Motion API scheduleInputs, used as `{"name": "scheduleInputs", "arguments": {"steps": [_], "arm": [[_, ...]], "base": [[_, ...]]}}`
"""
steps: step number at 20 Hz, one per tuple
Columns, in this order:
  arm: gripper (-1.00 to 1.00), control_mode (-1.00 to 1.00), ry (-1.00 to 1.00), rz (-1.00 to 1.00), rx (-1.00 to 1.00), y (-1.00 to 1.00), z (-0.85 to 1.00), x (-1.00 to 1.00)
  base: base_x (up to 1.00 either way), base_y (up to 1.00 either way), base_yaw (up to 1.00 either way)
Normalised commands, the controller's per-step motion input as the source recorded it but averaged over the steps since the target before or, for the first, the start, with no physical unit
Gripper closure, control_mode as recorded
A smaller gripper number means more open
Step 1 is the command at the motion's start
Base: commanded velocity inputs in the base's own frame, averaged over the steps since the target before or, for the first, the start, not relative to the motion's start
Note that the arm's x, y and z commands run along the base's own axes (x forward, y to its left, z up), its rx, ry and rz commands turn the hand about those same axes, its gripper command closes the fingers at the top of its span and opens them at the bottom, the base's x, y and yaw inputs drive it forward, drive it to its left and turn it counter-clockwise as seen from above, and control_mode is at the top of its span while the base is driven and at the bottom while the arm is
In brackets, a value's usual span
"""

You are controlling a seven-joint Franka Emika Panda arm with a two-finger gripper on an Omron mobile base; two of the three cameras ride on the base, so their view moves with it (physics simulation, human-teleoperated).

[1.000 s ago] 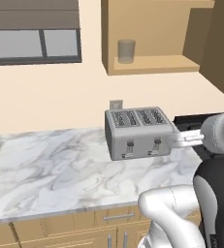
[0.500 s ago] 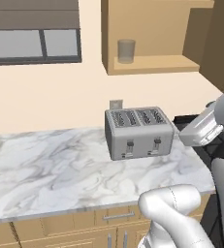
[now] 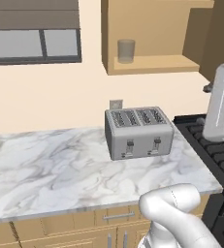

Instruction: There is a bowl on the dining counter. Grab a lemon wedge from the fridge and place it in the bowl. Then get the liquor bottle and glass cup from the cabinet and place them next to the bowl.

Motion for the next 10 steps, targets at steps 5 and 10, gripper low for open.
{"name": "scheduleInputs", "arguments": {"steps": [5,10], "arm": [[-1.00,-1.00,-0.10,0.33,-0.31,0.00,0.05,0.62],[-1.00,-1.00,-0.12,0.22,-0.35,0.04,0.09,0.58]], "base": [[0.00,0.00,0.00],[0.00,0.00,0.00]]}}
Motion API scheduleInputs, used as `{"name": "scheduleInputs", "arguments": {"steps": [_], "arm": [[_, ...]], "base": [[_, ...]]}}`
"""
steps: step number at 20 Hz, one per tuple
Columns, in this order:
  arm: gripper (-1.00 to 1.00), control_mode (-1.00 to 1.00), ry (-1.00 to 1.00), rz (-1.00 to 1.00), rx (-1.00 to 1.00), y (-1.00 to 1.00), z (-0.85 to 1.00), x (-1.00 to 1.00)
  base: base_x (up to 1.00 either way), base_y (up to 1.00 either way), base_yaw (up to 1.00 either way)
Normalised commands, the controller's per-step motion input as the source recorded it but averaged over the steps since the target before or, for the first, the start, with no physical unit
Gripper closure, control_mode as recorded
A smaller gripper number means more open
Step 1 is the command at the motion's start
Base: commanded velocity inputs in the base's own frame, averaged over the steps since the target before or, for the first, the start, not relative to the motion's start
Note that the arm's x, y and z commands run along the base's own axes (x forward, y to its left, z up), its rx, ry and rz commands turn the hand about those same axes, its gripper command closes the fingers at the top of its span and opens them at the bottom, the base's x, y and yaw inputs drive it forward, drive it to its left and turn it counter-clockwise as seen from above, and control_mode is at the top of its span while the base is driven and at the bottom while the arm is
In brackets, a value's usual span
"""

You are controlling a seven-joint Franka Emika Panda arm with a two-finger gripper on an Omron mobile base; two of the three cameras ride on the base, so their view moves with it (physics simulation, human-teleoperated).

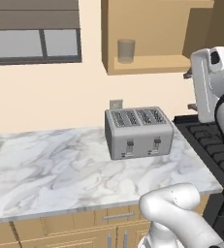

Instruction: There is a bowl on the dining counter. Grab a lemon wedge from the fridge and place it in the bowl. Then get the liquor bottle and glass cup from the cabinet and place them next to the bowl.

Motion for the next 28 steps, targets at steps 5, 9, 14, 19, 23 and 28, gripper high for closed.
{"name": "scheduleInputs", "arguments": {"steps": [5,9,14,19,23,28], "arm": [[-1.00,-1.00,-0.16,0.07,-0.26,0.08,0.04,0.45],[-1.00,-1.00,-0.09,0.03,-0.06,0.00,0.00,0.52],[-1.00,-1.00,-0.01,0.07,0.00,0.00,0.07,0.69],[-1.00,-1.00,0.00,0.02,0.00,0.00,0.25,0.63],[-1.00,-1.00,0.00,0.00,-0.01,-0.01,0.29,0.46],[-1.00,-1.00,-0.01,0.00,0.00,0.00,0.05,0.41]], "base": [[0.00,0.00,0.00],[0.00,0.00,0.00],[0.00,0.00,0.00],[0.00,0.00,0.00],[0.00,0.00,0.00],[0.00,0.00,0.00]]}}
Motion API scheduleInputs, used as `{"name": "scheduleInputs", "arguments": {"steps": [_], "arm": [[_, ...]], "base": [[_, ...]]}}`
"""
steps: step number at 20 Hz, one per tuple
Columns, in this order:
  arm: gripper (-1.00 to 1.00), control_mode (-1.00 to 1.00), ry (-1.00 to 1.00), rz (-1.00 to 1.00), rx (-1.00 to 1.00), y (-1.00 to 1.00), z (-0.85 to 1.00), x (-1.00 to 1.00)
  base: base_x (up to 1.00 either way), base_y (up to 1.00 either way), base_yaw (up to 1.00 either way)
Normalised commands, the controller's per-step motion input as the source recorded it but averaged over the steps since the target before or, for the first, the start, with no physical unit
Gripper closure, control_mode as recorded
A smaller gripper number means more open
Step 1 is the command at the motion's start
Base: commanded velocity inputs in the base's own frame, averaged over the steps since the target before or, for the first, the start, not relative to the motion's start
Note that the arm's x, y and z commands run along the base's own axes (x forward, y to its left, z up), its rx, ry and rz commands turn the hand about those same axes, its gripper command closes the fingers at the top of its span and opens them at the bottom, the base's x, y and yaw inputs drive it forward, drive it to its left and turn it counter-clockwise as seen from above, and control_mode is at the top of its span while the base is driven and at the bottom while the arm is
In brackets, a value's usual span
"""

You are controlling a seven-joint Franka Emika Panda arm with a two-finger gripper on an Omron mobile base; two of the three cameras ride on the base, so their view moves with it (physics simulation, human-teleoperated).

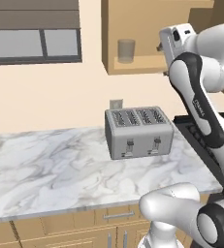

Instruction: There is a bowl on the dining counter. Grab a lemon wedge from the fridge and place it in the bowl. Then get the liquor bottle and glass cup from the cabinet and place them next to the bowl.

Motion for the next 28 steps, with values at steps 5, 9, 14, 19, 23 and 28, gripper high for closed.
{"name": "scheduleInputs", "arguments": {"steps": [5,9,14,19,23,28], "arm": [[-1.00,-1.00,-0.10,0.00,0.00,-0.07,0.00,0.36],[-1.00,-1.00,-0.10,0.00,0.00,-0.04,0.00,0.47],[-1.00,-1.00,-0.01,0.00,0.00,0.00,0.00,0.51],[-1.00,-1.00,0.00,0.03,0.00,0.00,0.00,0.54],[-1.00,-1.00,0.02,0.09,0.00,0.00,0.00,0.52],[-1.00,-1.00,0.03,0.09,0.00,0.00,0.00,0.54]], "base": [[0.00,0.00,0.00],[0.00,0.00,0.00],[0.00,0.00,0.00],[0.00,0.00,0.00],[0.00,0.00,0.00],[0.00,0.00,0.00]]}}
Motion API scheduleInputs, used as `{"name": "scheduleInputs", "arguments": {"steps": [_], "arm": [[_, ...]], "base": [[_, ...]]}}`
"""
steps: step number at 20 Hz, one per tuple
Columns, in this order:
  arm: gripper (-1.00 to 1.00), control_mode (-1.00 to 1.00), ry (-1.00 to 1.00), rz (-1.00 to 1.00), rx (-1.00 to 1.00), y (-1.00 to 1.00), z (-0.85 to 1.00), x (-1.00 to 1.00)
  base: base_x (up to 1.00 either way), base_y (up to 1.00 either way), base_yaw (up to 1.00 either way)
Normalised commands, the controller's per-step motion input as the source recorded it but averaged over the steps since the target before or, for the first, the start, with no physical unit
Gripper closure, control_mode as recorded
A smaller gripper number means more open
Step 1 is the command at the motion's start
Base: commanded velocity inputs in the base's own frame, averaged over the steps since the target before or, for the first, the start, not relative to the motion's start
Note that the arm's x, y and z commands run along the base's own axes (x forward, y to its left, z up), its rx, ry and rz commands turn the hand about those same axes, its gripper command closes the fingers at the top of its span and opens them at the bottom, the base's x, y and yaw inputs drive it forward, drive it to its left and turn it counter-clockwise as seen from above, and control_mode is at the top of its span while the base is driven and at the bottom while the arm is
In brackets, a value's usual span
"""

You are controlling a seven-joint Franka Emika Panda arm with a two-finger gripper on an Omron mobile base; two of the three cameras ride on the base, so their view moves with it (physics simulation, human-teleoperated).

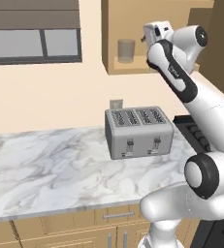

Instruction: There is a bowl on the dining counter. Grab a lemon wedge from the fridge and place it in the bowl. Then get the liquor bottle and glass cup from the cabinet and place them next to the bowl.

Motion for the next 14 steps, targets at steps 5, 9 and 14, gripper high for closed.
{"name": "scheduleInputs", "arguments": {"steps": [5,9,14], "arm": [[-1.00,-1.00,0.02,0.01,0.00,0.00,0.00,0.44],[-1.00,-1.00,0.01,0.00,0.00,0.00,0.00,0.38],[-1.00,-1.00,0.00,0.00,0.00,0.00,0.00,0.39]], "base": [[0.00,0.00,0.00],[0.00,0.00,0.00],[0.00,0.00,0.00]]}}
